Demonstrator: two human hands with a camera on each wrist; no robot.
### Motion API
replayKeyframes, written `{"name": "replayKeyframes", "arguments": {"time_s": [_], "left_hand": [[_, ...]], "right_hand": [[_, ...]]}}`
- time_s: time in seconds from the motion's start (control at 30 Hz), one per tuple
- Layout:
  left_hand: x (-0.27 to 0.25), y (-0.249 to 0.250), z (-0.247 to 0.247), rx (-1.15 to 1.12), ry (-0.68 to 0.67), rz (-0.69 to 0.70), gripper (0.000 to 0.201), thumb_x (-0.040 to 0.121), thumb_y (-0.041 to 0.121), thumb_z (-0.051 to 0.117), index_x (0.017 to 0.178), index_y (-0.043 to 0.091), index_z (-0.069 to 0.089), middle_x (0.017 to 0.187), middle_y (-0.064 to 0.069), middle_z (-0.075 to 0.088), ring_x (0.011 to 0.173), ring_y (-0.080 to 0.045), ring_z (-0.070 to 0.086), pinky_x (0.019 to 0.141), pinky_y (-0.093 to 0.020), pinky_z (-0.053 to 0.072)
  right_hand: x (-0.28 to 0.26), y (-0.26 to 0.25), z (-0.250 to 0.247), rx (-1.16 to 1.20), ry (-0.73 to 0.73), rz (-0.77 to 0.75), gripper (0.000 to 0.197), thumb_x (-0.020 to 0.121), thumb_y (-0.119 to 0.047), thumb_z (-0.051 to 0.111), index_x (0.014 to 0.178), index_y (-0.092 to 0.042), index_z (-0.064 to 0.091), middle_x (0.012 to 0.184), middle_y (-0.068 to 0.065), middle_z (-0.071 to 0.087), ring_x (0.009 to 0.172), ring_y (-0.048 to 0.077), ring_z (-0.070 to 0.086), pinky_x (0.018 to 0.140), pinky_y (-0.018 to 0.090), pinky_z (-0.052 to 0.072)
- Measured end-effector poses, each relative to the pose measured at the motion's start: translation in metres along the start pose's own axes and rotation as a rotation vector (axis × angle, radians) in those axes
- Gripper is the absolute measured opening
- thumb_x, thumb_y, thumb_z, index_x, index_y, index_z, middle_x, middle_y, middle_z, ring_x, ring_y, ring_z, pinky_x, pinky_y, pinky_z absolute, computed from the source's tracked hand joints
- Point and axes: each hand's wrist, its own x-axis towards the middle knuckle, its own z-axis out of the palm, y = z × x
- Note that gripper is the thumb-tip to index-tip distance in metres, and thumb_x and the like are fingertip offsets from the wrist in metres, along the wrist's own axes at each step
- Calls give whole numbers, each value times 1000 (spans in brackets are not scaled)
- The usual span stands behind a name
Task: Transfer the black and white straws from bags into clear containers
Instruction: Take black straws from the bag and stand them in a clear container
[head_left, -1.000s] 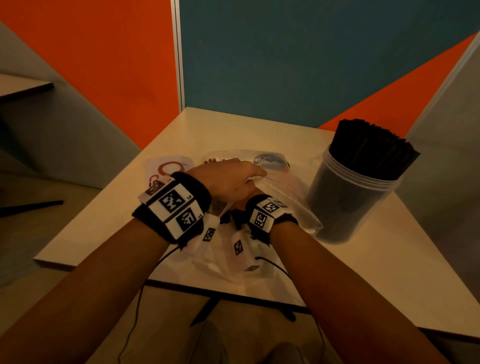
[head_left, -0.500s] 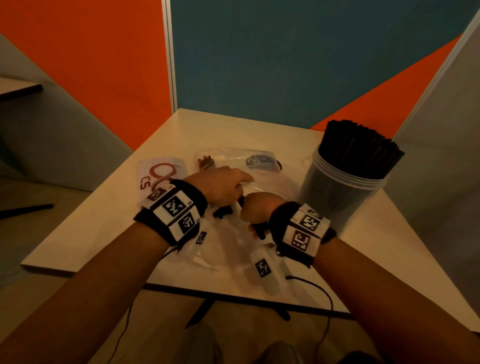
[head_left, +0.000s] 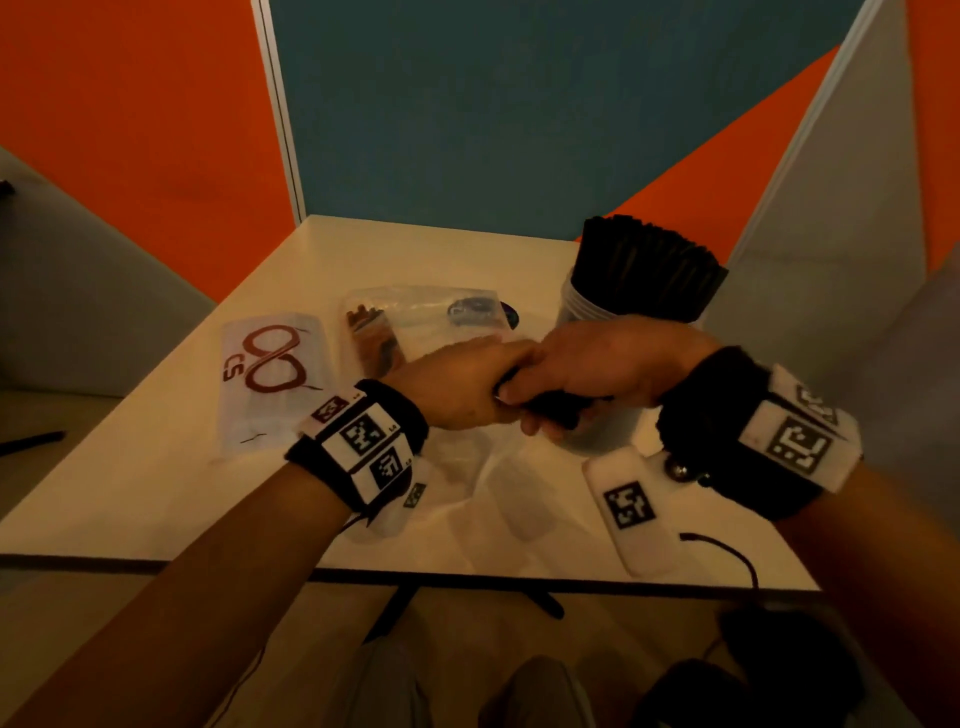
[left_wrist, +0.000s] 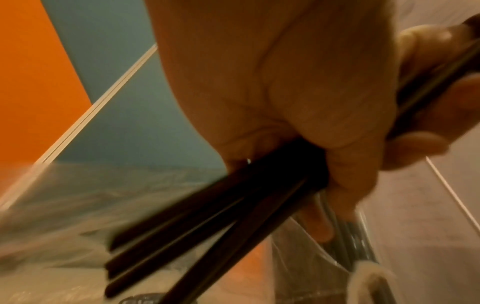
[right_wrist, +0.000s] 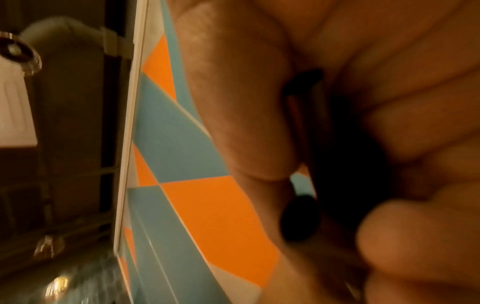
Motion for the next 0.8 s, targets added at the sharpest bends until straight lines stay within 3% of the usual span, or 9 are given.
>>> {"name": "replayKeyframes", "arguments": {"time_s": [0.07, 0.1, 0.2, 0.3, 0.37, 0.43, 0.53, 0.67, 0.8], "left_hand": [[0, -1, 1, -102, 60, 17, 28, 88, 18, 63, 116, 21, 58, 100, 10, 63, 81, 3, 54, 78, -11, 45], [0, 0, 0, -158, 98, 4, 26, 90, 15, 61, 115, 16, 59, 97, 8, 63, 74, 3, 54, 71, -8, 44], [0, 1, -3, -383, 290, -50, 12, 93, 15, 57, 102, 8, 61, 87, -3, 68, 68, -6, 63, 61, -18, 49], [4, 6, -5, -571, 433, -46, 18, 95, 18, 54, 102, 2, 60, 86, -8, 69, 72, -6, 66, 66, -11, 48], [7, 14, -5, -642, 441, -31, 18, 96, 16, 53, 101, 1, 61, 82, -9, 69, 72, -8, 67, 68, -14, 50], [8, 21, -2, -685, 420, -4, 8, 94, 7, 53, 96, 6, 61, 78, -2, 66, 69, -3, 66, 66, -14, 51], [10, 24, 9, -772, 438, -20, 23, 91, -5, 52, 105, 14, 51, 89, 8, 58, 72, 15, 61, 63, -6, 47], [13, 11, 25, -856, 460, -51, 38, 86, -6, 59, 118, 12, 52, 106, 5, 61, 91, 8, 63, 76, -12, 50], [14, 2, 38, -881, 412, -116, 34, 83, 1, 66, 106, 25, 60, 101, 7, 67, 89, 5, 65, 76, -14, 51]], "right_hand": [[-12, 4, -14, 161, 2, -79, 51, 86, -44, 57, 101, 4, 66, 75, 10, 69, 52, 9, 58, 44, 14, 46], [-19, 7, -22, 259, -5, -126, 63, 80, -52, 55, 106, 4, 65, 84, 13, 69, 59, 12, 59, 47, 14, 49], [-31, 17, -40, 505, 28, -302, 78, 59, -63, 61, 111, -5, 62, 99, 11, 69, 73, 16, 65, 59, 20, 55], [-22, 22, -34, 470, 279, -484, 75, 64, -47, 77, 128, -14, 53, 115, -3, 64, 102, 8, 63, 88, 27, 52], [-8, 16, -19, 384, 423, -590, 70, 70, -36, 80, 131, -18, 51, 126, -6, 60, 120, 7, 54, 100, 30, 46], [7, 11, -2, 430, 471, -638, 55, 74, -24, 79, 123, -15, 56, 121, -3, 64, 117, 10, 58, 100, 34, 49], [28, 11, 17, 518, 573, -625, 41, 78, -13, 76, 115, -9, 58, 109, 4, 68, 104, 14, 65, 95, 33, 53], [49, 19, 29, 606, 604, -577, 34, 80, -15, 73, 111, -8, 60, 105, 8, 67, 103, 19, 65, 94, 33, 53], [56, 26, 30, 643, 610, -551, 27, 83, -17, 71, 108, -8, 62, 96, 5, 67, 95, 17, 65, 87, 29, 53]]}}
